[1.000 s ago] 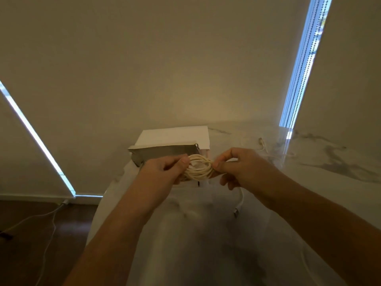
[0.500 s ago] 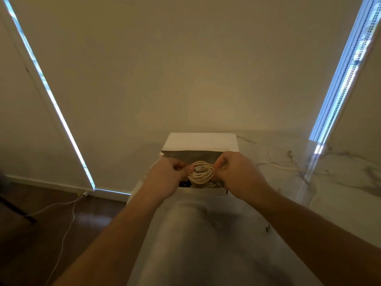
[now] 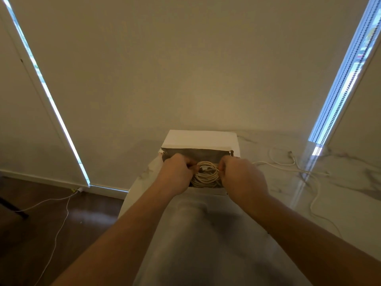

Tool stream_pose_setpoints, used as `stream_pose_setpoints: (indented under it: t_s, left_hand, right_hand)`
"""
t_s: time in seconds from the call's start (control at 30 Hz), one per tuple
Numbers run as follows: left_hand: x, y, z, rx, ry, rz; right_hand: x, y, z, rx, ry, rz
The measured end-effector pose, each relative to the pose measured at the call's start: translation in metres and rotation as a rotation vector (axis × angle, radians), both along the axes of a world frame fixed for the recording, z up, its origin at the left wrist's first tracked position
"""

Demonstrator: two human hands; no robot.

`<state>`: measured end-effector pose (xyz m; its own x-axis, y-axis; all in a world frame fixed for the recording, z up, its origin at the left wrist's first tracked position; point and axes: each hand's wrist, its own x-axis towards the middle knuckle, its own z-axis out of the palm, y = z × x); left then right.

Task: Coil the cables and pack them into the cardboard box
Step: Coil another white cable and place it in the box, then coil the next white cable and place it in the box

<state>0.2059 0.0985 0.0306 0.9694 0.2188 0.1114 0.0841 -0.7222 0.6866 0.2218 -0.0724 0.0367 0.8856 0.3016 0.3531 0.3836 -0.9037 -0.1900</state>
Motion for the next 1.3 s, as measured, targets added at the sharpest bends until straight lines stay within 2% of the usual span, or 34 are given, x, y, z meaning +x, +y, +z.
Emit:
stream_pose_setpoints:
  t_s: [0.33, 0.6, 0.77, 0.9, 1.1, 1.3]
  left_hand:
    - [0.005, -0.004, 0.000, 0.013, -0.023, 0.028]
    - [0.003, -0.003, 0.002, 0.036, -0.047, 0.048]
    - [-0.003, -0.003, 0.007, 0.102, -0.054, 0.027]
    - [-0.017, -0.009, 0.013, 0.154, -0.159, 0.024]
    - [-0.054, -0.044, 0.019, 0.079, -0.379, -0.102]
    - [-0.074, -0.099, 0.011, 0.059, -0.349, -0.303]
  right_hand:
    - [0.001, 0.002, 0.004, -0.205, -0.032, 0.034]
    - [0.003, -0.003, 0.001, -0.153, -0.024, -0.001]
    - [0.004, -0.012, -0.004, -0.006, -0.047, 0.040]
    - [-0.004, -0.028, -0.004, 0.201, -0.065, 0.077]
    - [-0.024, -0.078, 0.008, 0.455, 0.120, 0.080]
    - [-0.051, -0.131, 0.016, 0.506, 0.165, 0.010]
